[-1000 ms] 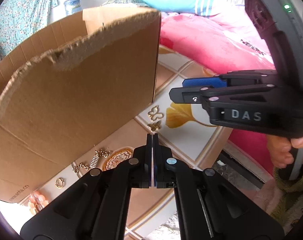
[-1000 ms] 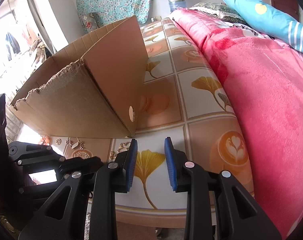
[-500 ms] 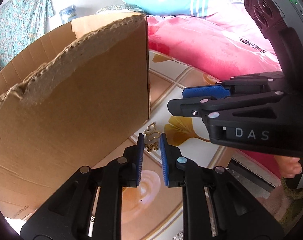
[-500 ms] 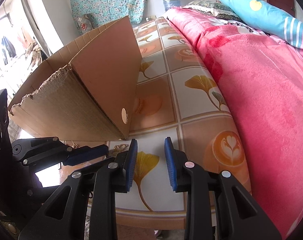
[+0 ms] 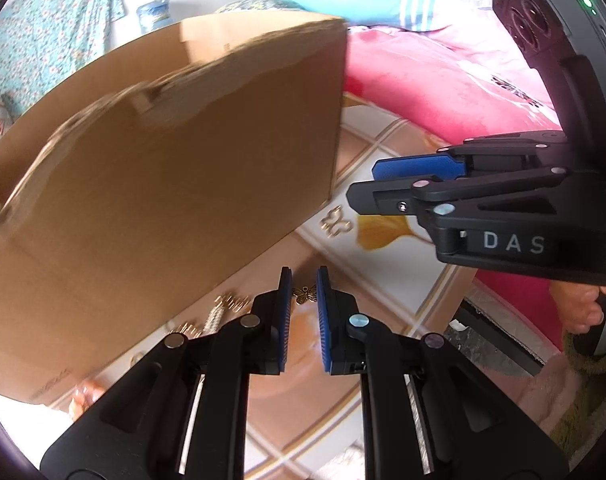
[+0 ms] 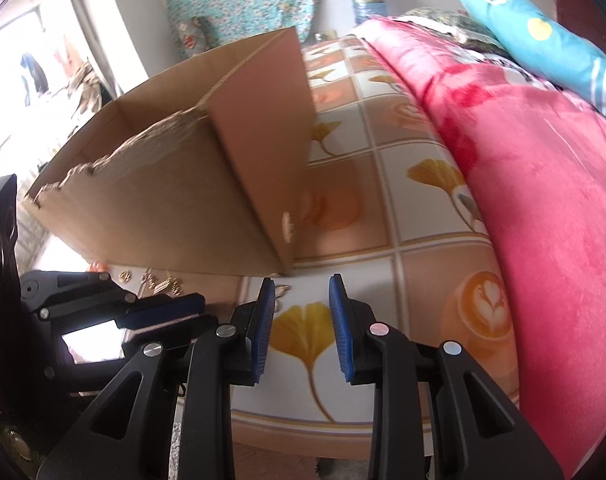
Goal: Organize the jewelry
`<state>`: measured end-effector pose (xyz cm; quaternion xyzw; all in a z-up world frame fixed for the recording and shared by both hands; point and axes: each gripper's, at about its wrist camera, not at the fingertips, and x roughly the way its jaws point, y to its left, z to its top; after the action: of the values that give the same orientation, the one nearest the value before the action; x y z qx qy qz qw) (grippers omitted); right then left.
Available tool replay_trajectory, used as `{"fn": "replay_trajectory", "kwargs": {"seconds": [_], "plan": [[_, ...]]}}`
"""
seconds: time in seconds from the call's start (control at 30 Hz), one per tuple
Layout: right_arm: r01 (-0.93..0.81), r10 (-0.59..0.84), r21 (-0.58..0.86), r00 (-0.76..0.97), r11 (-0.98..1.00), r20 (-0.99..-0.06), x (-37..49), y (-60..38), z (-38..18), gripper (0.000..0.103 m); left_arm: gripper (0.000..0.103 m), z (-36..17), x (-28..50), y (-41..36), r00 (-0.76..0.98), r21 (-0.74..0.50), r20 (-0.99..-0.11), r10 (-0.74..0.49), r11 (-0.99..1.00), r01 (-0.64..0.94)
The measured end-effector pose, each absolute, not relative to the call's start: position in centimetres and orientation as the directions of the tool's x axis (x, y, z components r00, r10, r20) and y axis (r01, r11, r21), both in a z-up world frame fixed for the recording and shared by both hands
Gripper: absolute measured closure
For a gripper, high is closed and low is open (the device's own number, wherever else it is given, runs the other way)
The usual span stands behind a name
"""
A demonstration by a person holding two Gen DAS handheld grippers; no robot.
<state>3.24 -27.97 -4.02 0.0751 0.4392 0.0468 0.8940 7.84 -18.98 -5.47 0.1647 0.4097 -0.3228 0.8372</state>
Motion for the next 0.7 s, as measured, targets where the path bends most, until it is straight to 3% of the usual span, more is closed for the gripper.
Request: {"fn": "replay_trajectory", "kwargs": {"seconds": [0.7], "plan": [[-0.242, 0.142, 0.010, 0.537, 0.970, -0.832, 5.0, -24.4, -4.6, 0.075, 0.092, -5.7, 7.6, -16.4, 0.466, -0.014, -0.788, -0.401, 0.769, 0.639]]}}
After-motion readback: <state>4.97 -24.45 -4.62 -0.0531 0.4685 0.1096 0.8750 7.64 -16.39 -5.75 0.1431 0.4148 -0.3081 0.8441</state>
